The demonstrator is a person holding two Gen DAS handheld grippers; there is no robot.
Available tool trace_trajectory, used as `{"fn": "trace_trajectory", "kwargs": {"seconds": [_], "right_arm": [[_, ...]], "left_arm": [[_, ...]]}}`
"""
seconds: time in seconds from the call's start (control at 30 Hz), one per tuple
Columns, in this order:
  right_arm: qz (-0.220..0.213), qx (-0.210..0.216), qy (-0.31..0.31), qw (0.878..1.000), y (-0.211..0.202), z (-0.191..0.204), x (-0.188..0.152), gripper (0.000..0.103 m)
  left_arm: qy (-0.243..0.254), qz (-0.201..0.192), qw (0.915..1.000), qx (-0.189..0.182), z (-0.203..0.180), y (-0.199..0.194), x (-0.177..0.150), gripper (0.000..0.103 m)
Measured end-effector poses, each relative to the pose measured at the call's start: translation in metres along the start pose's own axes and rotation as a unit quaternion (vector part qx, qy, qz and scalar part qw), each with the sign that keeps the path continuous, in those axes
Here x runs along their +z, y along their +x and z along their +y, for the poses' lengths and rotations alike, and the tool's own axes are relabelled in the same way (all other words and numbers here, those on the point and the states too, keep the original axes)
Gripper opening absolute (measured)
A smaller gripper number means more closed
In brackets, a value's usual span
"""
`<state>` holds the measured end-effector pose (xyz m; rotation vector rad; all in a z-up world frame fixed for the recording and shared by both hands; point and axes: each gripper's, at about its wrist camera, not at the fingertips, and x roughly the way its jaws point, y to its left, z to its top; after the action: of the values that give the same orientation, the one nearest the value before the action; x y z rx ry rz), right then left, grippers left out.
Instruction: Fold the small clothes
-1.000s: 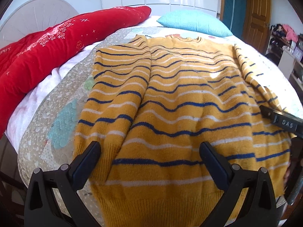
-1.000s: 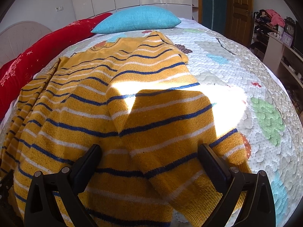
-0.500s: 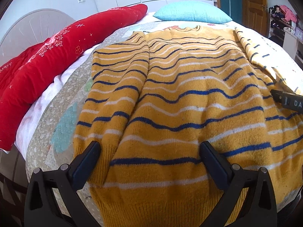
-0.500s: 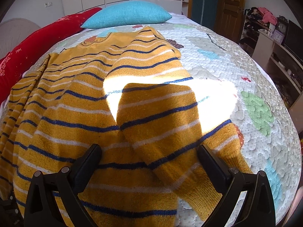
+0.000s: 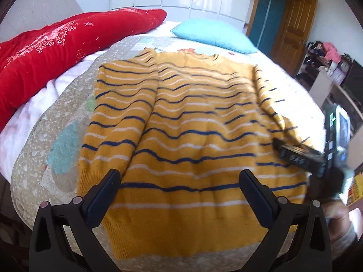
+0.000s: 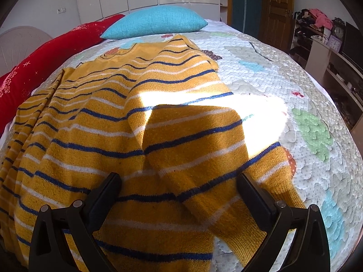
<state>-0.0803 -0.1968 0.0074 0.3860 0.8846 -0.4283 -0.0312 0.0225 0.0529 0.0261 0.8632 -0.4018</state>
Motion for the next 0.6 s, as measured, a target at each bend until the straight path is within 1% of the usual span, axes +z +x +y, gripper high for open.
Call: {"fn": "trace_trajectory", "kwargs": {"seconds": [0.1, 0.27, 0.43, 0.6], "right_arm": [[-0.007, 0.006, 0.010, 1.000, -0.002, -0.002, -0.001, 0.103], [-0.004, -0.006, -0.002, 1.000, 0.000, 0.003, 0.000, 0.103], [-0.022, -0.007, -0.008, 1.000, -0.002, 0.003, -0.005, 0.103], [-0.022, -0.015, -0.012, 1.000, -0.002, 0.005, -0.005, 0.103]], "left_arm": [[0.004, -0.008, 0.9999, -0.010, -0.005, -0.010, 0.001, 0.103], [0.000, 0.002, 0.9994, -0.036, -0.006, -0.020, 0.002, 0.103], [0.001, 0.003, 0.9983, -0.058, -0.008, -0.026, 0.000, 0.103], [0.002, 0.009, 0.9980, -0.062, -0.009, -0.024, -0.003, 0.103]]}}
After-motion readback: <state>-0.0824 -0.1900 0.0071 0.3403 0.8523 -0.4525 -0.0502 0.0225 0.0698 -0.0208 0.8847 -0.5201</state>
